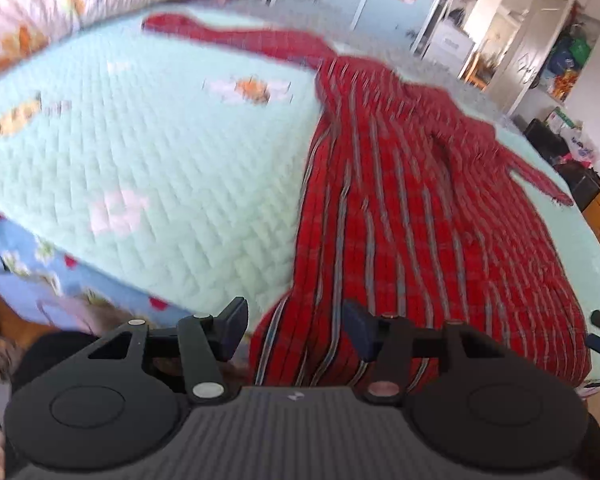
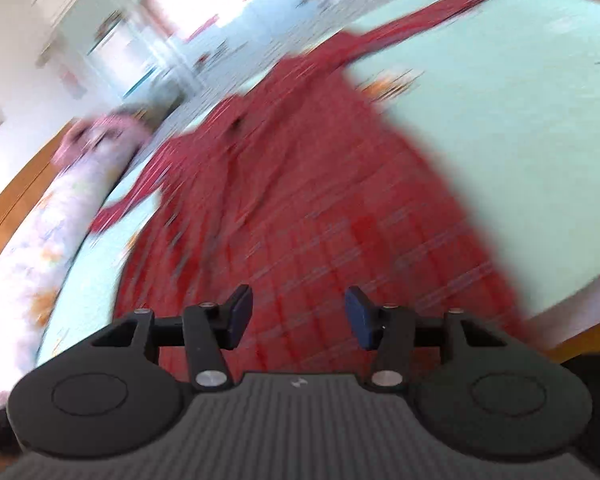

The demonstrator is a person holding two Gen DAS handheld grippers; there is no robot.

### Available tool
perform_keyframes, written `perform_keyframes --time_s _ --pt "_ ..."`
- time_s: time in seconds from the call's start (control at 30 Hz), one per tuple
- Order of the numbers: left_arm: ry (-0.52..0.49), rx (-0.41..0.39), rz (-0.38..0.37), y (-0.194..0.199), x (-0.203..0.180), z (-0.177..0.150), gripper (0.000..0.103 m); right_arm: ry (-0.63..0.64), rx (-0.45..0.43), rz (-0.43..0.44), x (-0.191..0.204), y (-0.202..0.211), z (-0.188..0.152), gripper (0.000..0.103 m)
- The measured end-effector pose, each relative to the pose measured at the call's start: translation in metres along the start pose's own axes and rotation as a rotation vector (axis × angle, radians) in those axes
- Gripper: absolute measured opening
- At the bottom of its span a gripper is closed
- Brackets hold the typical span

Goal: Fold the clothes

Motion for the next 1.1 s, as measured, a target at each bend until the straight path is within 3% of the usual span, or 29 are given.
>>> perform_keyframes --time_s 0.07,0.13,0.2,0.27,0.33,0.5,0.6,0.73,0.9,1.1 --pt "-0.031 -0.028 -0.018 0.006 -0.010 0.003 0.055 -0.047 -0.024 -0.100 -0.035 0.005 0.009 0.068" --pt "-0.064 -0.030 -0.043 0.007 -0.023 0.002 0.055 -0.076 0.031 -0.159 -0.056 -0.001 0.004 0.067" --pt "-0.095 -0.019 -0.071 0.007 -0.035 -0.002 0.055 -0.089 0.125 -0.134 -0.059 -0.009 -0.011 0.050" --pt "-0.123 -0.010 -0.090 0.007 -0.045 -0.006 0.055 -0.073 0.178 -0.098 -0.051 -0.011 -0.025 0.046" --pt "-0.149 -0.008 -0.103 0.009 -0.053 -0.008 0.055 -0.026 0.164 -0.123 -0.043 -0.005 -0.031 0.047" --pt "-0.222 -0.030 -0.125 0.014 -0.075 -0.005 0.056 -0.063 0.047 -0.097 -0.039 0.022 -0.011 0.048" --pt "-0.263 -0.030 -0.125 0.015 -0.092 -0.002 0.062 -0.089 -0.025 -0.079 -0.038 0.039 0.003 0.050" --pt "-0.311 0.007 -0.113 0.010 -0.118 0.002 0.063 0.037 0.005 -0.003 0.023 0.032 0.010 0.055" --pt "-0.367 0.023 -0.127 0.017 -0.153 0.008 0.068 0.184 0.035 0.082 0.102 0.023 0.015 0.068" --pt "-0.406 -0.033 -0.088 0.029 -0.178 0.022 0.073 0.228 0.020 0.099 0.125 0.031 0.018 0.069"
Point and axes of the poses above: each gripper's, at about its wrist camera, not at the fingertips, and y roughly against the way its jaws point, x to its left, z to its top, the point moved 7 cm from there along -y, roughly the way its jaws point, and after that the axes turned 6 degrees about y, right-handed, at the moved point
